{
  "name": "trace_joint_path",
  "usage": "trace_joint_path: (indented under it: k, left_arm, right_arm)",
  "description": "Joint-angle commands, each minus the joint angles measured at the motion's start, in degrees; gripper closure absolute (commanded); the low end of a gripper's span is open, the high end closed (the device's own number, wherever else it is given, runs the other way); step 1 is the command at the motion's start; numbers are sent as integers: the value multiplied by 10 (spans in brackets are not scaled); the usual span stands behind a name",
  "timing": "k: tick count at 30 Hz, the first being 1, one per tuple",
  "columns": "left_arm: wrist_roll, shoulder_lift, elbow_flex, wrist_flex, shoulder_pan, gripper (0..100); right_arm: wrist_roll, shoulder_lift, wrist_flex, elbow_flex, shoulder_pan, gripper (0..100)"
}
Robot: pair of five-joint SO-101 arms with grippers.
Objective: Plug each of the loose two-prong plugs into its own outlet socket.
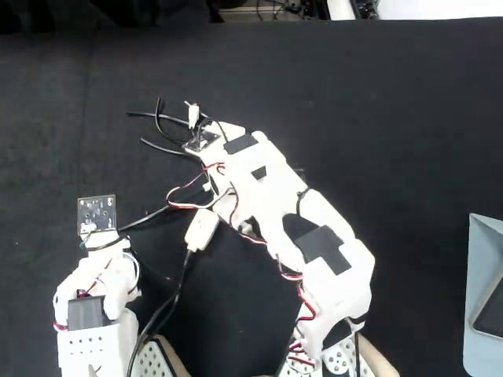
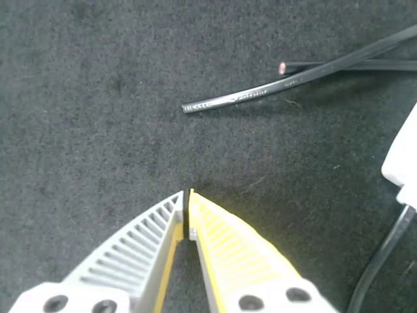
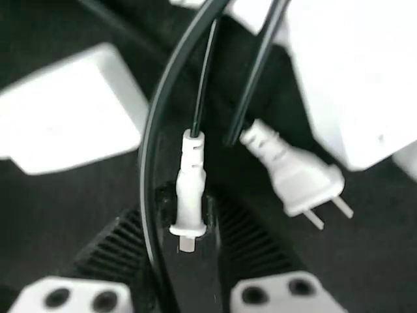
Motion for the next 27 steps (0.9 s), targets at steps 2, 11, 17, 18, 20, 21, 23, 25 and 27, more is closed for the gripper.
trace_joint_path:
  k: [2,11,17,18,20,21,23,25,27]
  left_arm:
    - [-3,-4,7,-22,0,967]
    - [-91,-4,-99,-22,0,964]
    - [-151,-3,-204,-23,5,964]
    - [-151,-2,-225,-23,5,964]
    - [-154,2,-259,-19,15,963]
    - [-154,9,-274,-17,27,963]
    - [-154,42,-303,-7,53,963]
    - [-154,103,-336,7,80,949]
    - [-151,179,-374,24,95,916]
  right_arm:
    - [11,-154,63,-19,4,987]
    - [7,-440,156,5,13,987]
    - [-19,-603,139,66,36,987]
    - [-26,-633,133,76,41,987]
    - [-41,-692,112,102,52,987]
    - [-51,-720,97,118,58,987]
    - [-64,-774,71,152,70,987]
    - [-67,-821,44,187,83,987]
    - [-66,-857,25,220,89,987]
